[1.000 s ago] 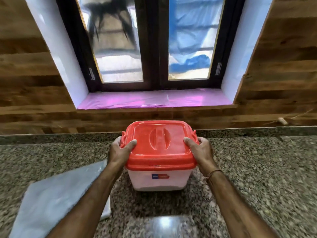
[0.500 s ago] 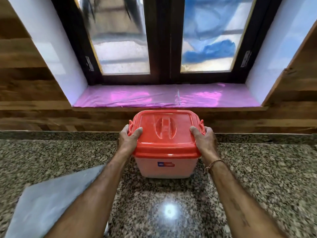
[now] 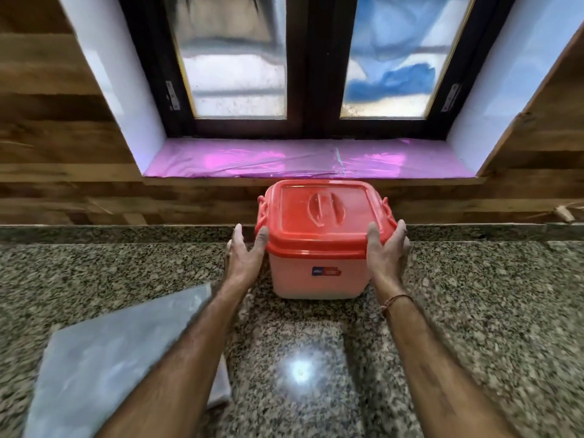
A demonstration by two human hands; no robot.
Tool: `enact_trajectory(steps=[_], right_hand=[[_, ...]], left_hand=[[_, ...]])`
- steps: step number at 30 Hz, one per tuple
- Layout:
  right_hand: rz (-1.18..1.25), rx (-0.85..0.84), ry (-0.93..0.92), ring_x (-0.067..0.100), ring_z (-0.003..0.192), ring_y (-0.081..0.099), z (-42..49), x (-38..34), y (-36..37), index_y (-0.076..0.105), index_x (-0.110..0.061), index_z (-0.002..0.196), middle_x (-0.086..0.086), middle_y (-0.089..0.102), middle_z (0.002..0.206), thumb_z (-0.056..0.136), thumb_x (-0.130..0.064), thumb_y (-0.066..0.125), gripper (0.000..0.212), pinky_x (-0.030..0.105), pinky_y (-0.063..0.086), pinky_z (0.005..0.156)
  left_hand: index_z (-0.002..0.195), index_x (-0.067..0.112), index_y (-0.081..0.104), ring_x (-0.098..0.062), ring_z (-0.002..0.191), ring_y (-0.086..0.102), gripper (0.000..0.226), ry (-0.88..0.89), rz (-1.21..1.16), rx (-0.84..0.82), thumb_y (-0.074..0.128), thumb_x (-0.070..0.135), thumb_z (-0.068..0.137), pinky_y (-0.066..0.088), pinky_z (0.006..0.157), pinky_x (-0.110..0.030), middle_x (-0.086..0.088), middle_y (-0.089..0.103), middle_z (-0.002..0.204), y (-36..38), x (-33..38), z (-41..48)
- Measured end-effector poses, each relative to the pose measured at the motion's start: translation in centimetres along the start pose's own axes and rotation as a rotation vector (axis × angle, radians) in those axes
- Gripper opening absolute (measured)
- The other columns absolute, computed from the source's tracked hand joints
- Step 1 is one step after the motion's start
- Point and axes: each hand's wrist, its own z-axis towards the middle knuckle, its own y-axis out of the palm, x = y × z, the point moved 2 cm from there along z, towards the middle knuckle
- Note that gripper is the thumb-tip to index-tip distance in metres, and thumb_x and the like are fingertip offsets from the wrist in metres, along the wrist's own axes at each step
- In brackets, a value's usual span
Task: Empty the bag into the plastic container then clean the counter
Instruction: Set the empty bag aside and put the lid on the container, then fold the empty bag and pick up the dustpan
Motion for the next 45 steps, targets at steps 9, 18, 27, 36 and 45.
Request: enact_trajectory(steps=[9,18,27,36,45], right_hand=[[-0.227,-0.316,-0.217,0.036,0.141,0.039,-23.4,3.6,14.2,0.034,-0.008,0.154,0.022,0.035,0.154,0.094,-0.035,0.068,0.074,0.041,0.035,0.117],[-0.721,-0.626,-0.007,0.04,0.123,0.058,-29.1,7.8,22.8,0.048,-0.014,0.137,0.016,0.059,0.133,0.069,-0.053,0.084,0.086,0.05,0.051,0.1],[0.629,-0.537,0.671,0.034,0.115,0.068,-29.8,9.6,20.2,0.064,-0.012,0.126,0.016,0.071,0.124,0.087,-0.051,0.071,0.055,0.056,0.053,0.102],[-0.036,-0.443,0.502,0.028,0.081,0.062,-31.9,8.7,24.0,0.059,-0.009,0.08,0.019,0.068,0.093,0.096,-0.014,0.068,0.019,0.043,0.059,0.082],[-0.043,-0.565,0.355,0.033,0.102,0.07,-30.9,9.5,22.0,0.069,-0.008,0.109,0.015,0.074,0.111,0.102,-0.012,0.057,0.014,0.051,0.059,0.092]], left_hand=[[0.161,0.018,0.021,-0.038,0.147,0.03,0.101,-0.191,0.417,0.128,0.06,0.073,0.085,0.034,0.114,-0.051,-0.02,0.032,0.16,-17.3,-19.5,-5.7],[0.162,0.009,0.009,-0.04,0.153,0.018,0.116,-0.524,0.448,0.2,0.079,0.054,0.08,0.016,0.124,-0.049,-0.022,0.016,0.167,-29.3,-32.6,-9.1],[0.143,0.02,0.037,-0.036,0.119,0.062,0.093,-0.543,0.027,0.145,0.088,0.035,0.066,0.057,0.095,-0.053,-0.013,0.058,0.14,-28.9,-36.1,-8.3],[0.162,0.016,0.008,-0.038,0.144,0.032,0.12,-0.353,0.494,0.185,0.086,0.045,0.075,0.033,0.116,-0.054,-0.019,0.027,0.16,-28.1,-30.9,-9.6],[0.116,0.023,0.066,-0.024,0.09,0.067,0.049,-0.232,0.484,-0.072,0.066,0.062,0.086,0.056,0.085,-0.038,-0.002,0.072,0.107,-28.4,-30.0,-3.4]])
